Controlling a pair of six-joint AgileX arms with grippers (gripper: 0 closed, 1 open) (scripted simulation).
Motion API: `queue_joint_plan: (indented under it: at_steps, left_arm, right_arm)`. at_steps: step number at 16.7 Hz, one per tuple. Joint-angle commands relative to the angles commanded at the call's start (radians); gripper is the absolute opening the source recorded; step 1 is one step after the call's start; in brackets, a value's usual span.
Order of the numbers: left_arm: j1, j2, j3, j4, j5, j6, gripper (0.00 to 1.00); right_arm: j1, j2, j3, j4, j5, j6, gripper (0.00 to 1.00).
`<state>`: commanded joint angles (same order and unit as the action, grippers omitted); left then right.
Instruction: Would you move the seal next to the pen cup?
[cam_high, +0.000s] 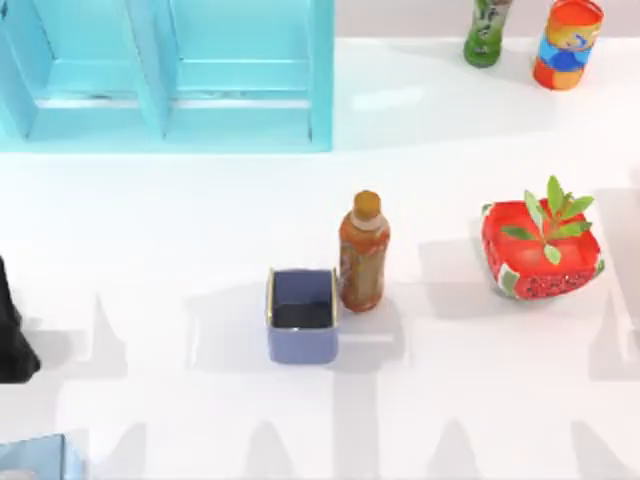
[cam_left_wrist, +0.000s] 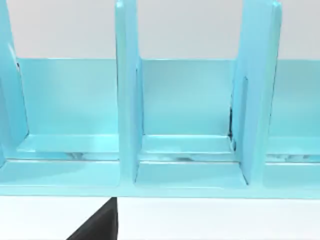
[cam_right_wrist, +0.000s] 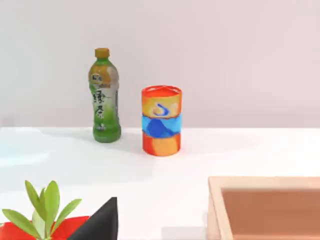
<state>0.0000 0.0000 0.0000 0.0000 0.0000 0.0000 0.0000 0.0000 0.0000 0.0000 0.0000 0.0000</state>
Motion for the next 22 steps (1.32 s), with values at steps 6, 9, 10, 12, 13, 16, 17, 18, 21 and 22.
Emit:
queue_joint_plan:
  at_steps: [6,9,10,12,13,16,17,18,21,22]
  left_arm:
    - [0.013,0.107,0.107,-0.098,-0.002,0.014,1.00]
    - [0.030,0.298,0.288,-0.254,-0.002,0.036,1.00]
    - [0.037,0.383,0.360,-0.318,-0.001,0.044,1.00]
    - [0.051,0.581,0.512,-0.456,-0.001,0.061,1.00]
    - [0.058,0.687,0.589,-0.530,0.000,0.069,1.00]
    - [0.081,1.004,0.814,-0.752,0.002,0.095,1.00]
    - [0.089,1.099,0.884,-0.823,0.002,0.103,1.00]
    - [0.096,1.187,0.952,-0.891,0.002,0.112,1.00]
    - [0.116,1.415,1.145,-1.069,0.001,0.134,1.00]
    - [0.121,1.482,1.203,-1.118,0.001,0.141,1.00]
  right_arm:
    - [0.000,0.000,0.000,0.000,0.000,0.000,1.00]
    - [0.000,0.000,0.000,0.000,0.000,0.000,1.00]
    - [0.000,0.000,0.000,0.000,0.000,0.000,1.00]
    - [0.000,0.000,0.000,0.000,0.000,0.000,1.00]
    - [0.000,0.000,0.000,0.000,0.000,0.000,1.00]
    - [0.000,0.000,0.000,0.000,0.000,0.000,1.00]
    - [0.000,0.000,0.000,0.000,0.000,0.000,1.00]
    - [0.000,0.000,0.000,0.000,0.000,0.000,1.00]
    - [0.000,0.000,0.000,0.000,0.000,0.000,1.00]
    - [0.000,0.000,0.000,0.000,0.000,0.000,1.00]
